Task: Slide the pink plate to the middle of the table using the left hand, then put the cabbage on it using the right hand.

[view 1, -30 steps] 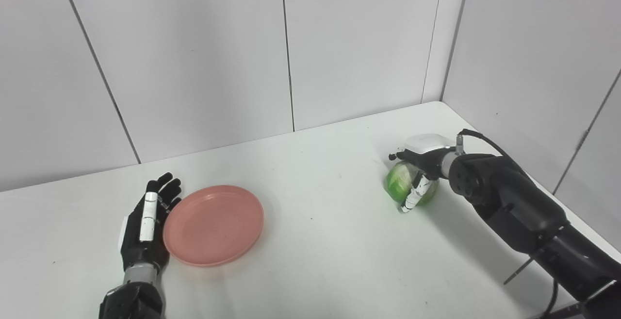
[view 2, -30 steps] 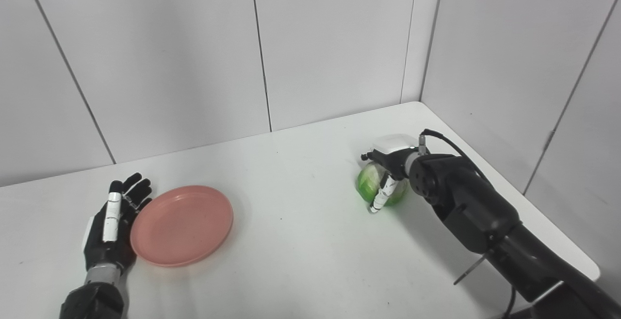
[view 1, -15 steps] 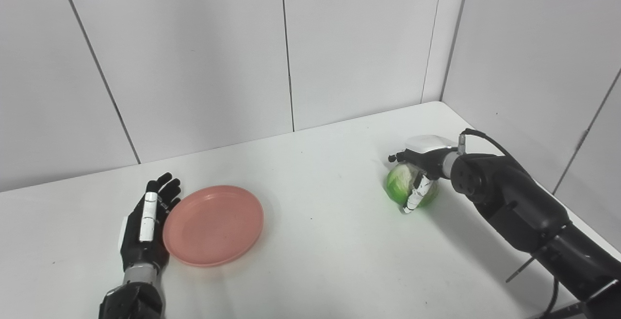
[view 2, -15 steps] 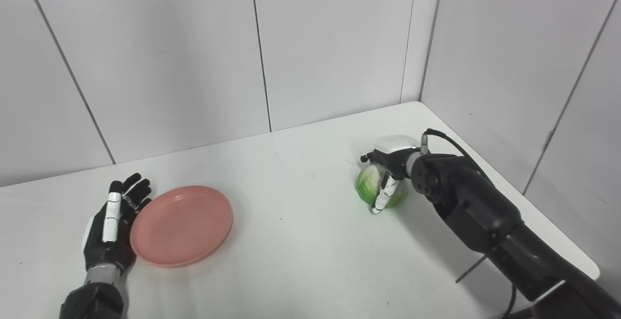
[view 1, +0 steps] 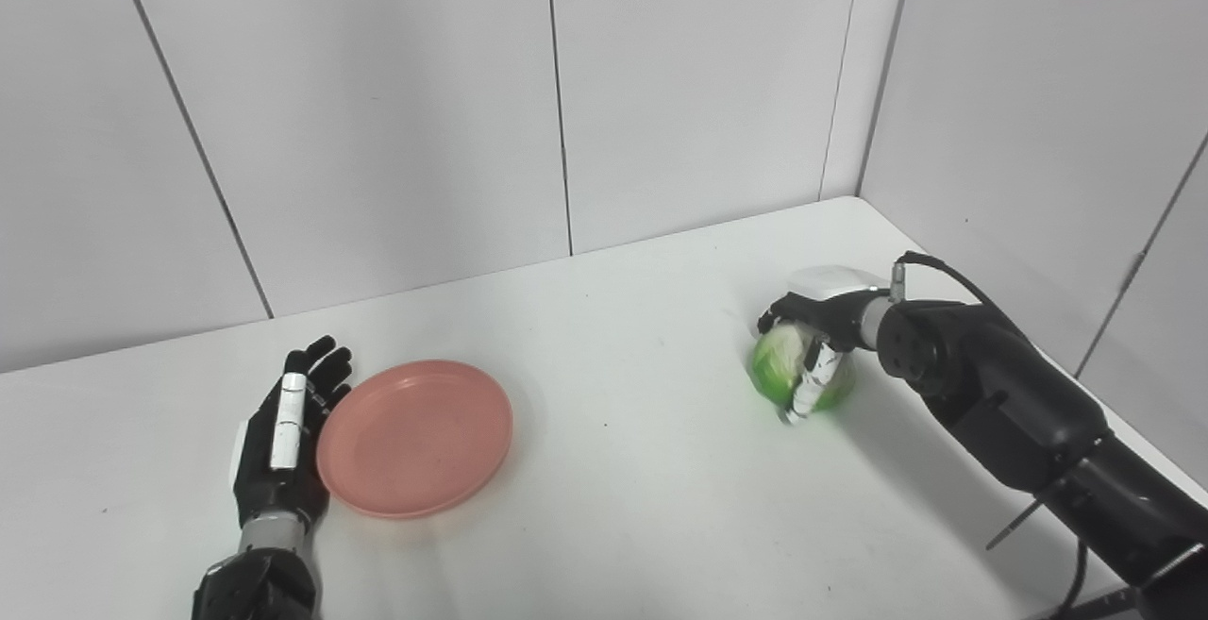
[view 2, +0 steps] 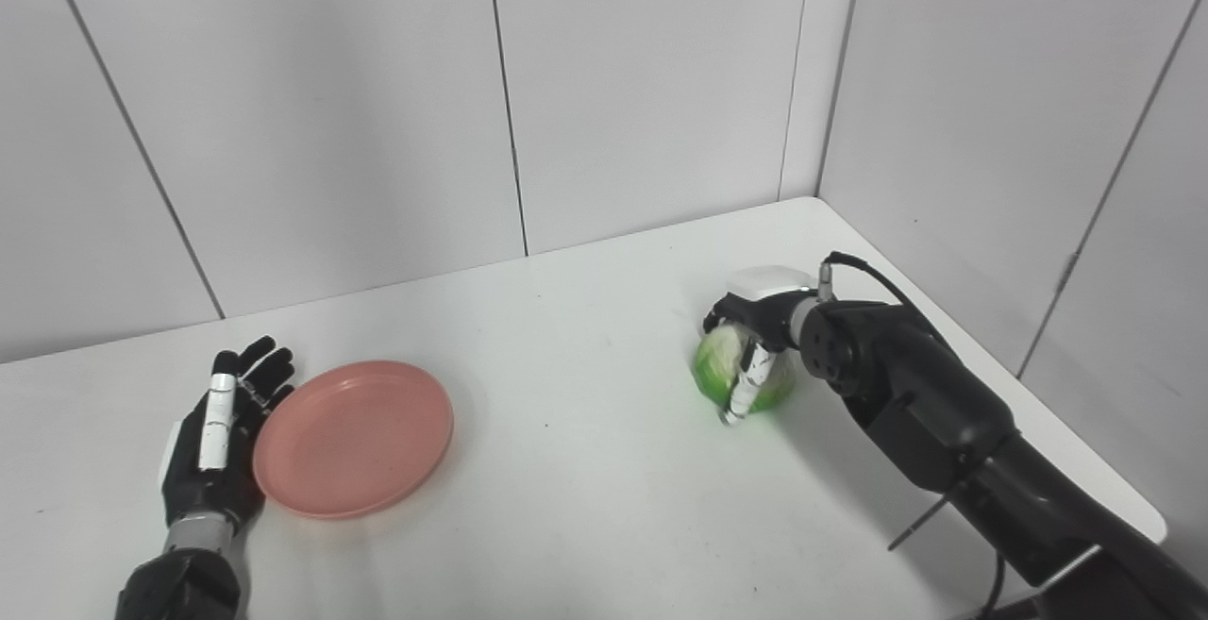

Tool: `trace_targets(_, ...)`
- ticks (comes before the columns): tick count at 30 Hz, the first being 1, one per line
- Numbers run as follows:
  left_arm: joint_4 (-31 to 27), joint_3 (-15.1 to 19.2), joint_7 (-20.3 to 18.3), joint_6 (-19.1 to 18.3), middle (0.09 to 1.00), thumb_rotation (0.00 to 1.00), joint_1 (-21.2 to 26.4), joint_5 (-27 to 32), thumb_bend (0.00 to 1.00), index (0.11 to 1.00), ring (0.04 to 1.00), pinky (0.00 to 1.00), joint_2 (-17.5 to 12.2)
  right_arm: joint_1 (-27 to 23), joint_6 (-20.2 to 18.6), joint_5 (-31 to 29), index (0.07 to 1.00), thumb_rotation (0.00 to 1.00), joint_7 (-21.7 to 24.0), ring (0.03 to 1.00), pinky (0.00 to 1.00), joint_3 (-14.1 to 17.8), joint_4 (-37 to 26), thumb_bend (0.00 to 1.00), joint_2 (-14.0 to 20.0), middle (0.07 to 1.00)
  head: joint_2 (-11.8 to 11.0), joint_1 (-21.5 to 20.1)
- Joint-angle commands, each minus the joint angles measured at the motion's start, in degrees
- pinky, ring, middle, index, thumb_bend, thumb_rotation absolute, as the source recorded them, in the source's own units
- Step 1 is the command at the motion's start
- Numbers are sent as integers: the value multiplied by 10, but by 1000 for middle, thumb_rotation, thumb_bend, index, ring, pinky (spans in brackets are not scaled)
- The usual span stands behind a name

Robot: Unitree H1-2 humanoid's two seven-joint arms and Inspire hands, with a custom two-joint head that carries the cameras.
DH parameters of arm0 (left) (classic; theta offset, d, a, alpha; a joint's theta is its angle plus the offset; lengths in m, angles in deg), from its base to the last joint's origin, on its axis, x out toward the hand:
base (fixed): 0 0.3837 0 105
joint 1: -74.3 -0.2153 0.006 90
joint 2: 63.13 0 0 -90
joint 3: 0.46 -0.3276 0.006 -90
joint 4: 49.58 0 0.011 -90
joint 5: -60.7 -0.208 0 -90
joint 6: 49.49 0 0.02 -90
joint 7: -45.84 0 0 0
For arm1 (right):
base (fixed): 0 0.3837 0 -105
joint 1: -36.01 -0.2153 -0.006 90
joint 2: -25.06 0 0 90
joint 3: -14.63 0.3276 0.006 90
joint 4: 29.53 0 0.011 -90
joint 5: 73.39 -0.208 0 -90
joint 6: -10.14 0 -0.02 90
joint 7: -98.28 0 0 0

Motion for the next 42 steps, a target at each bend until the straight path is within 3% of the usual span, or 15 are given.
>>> trace_targets(1, 0, 2, 4, -17, 776, 710, -1, -1, 814, 723, 857, 891, 0, -15, 8, 1, 744, 211, -2, 625, 520, 1, -5, 1000, 15, 707, 1, 0)
trace_targets(16, 6, 2, 0, -12, 770, 706, -2, 1, 818, 720, 857, 896, 0, -19, 17, 2, 660, 148, -19, 547, 460, -7, 3, 1000, 10, 624, 2, 0)
trace_targets(28, -5, 3, 1, -22, 766, 695, -4, 1, 810, 714, 858, 905, 0, -19, 25, -7, 670, 166, -38, 488, 400, -3, 4, 1000, 10, 577, 6, -1)
trace_targets(35, 8, 2, -2, -18, 772, 692, 0, 1, 815, 720, 863, 913, 0, -19, 38, -19, 610, 137, -60, 350, 261, 7, -2, 1000, 12, 461, 6, -1)
trace_targets(42, -5, 0, 0, -24, 773, 690, -4, -1, 805, 722, 866, 914, 0, -16, 37, -22, 627, 137, -58, 394, 307, 9, -9, 1000, 14, 500, 9, 0)
